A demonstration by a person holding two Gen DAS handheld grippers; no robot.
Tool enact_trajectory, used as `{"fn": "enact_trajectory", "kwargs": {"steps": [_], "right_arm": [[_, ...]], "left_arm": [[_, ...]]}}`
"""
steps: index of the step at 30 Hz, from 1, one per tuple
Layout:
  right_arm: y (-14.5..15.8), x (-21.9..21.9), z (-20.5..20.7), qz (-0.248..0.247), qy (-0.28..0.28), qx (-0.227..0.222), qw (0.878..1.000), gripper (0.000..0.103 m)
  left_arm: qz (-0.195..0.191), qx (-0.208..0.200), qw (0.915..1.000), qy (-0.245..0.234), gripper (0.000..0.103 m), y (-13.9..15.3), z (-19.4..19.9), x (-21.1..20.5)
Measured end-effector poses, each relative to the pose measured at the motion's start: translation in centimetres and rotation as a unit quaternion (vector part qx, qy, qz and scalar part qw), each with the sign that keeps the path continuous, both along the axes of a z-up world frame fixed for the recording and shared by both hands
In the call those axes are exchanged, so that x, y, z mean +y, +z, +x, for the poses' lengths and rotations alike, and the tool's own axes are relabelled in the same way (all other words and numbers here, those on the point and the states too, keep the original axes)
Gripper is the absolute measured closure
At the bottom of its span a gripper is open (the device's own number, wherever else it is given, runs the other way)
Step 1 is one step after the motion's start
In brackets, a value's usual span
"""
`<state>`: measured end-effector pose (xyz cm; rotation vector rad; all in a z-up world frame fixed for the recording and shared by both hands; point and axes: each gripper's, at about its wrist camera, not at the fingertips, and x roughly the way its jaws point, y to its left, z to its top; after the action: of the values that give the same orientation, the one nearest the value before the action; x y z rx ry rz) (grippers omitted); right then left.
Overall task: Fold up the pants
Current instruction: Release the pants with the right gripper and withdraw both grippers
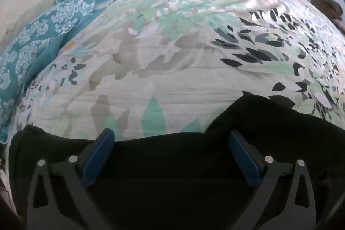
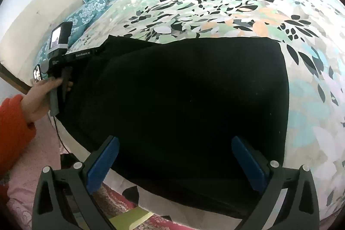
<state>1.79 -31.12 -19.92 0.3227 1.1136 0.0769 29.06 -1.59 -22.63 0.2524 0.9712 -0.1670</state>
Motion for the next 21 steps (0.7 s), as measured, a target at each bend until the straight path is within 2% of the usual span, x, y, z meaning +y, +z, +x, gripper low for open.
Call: {"fn": "enact_trajectory", "kwargs": {"steps": [4, 14, 21], "right_arm": [[-0.1, 0.5, 0.1, -0.020, 0.012, 0.003, 1.000, 0.000], [-0.2, 0.4, 0.4, -0.016, 0.001, 0.013, 1.000, 0.000], [-0.3, 1.6, 0.8, -0.059, -0.005, 0.021, 0.998, 0.000]], "left_arm": [[0.000, 0.000, 1.0000, 0.000, 0.000, -0.1, -0.1, 0.0], [0.000, 0.000, 1.0000, 0.000, 0.000, -0.1, -0.2, 0.0], [0.000, 0.000, 1.0000, 0.001, 0.000, -0.1, -0.2, -0.1]]}}
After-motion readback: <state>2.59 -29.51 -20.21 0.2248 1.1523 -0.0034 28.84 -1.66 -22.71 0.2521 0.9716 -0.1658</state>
